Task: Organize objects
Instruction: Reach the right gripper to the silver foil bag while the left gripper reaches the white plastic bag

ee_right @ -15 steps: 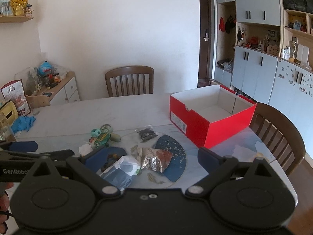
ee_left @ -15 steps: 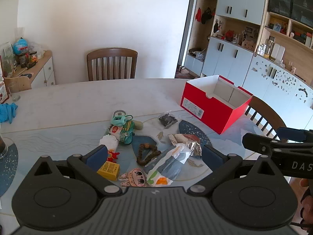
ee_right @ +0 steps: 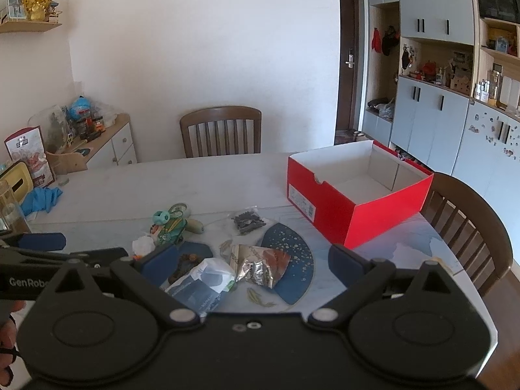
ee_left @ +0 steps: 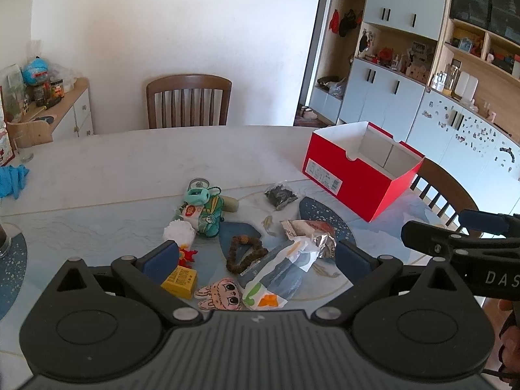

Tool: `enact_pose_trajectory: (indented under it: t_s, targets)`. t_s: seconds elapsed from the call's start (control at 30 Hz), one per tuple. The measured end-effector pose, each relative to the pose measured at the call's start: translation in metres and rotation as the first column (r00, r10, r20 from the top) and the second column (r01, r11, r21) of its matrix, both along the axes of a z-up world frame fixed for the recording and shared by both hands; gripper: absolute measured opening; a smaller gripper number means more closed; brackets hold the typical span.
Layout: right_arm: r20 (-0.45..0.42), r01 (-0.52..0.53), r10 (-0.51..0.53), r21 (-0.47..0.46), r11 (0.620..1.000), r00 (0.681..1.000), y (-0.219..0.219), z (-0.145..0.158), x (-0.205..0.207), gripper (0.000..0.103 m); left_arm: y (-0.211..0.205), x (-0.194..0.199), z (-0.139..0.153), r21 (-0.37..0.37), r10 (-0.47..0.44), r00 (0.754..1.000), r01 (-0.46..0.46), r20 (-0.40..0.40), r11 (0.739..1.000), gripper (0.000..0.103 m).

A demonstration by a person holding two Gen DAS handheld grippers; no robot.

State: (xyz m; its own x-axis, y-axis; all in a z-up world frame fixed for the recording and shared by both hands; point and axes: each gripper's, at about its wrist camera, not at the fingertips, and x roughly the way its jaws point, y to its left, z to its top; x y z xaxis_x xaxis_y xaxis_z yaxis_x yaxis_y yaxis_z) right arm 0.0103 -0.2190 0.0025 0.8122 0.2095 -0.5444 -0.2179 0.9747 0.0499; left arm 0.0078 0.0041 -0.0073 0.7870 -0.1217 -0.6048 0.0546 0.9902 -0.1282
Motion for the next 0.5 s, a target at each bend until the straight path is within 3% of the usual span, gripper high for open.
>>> enact_pose_trajectory:
  t_s: [0.5]
  targets:
    - [-0.070, -0.051, 0.050, -0.024, 0.998, 0.996, -0.021, -0.028, 0.060, 0.095, -0.019, 0.037, -0.043, 0.043, -0.004, 0.997, 0.007, -0.072, 0.999, 0.103]
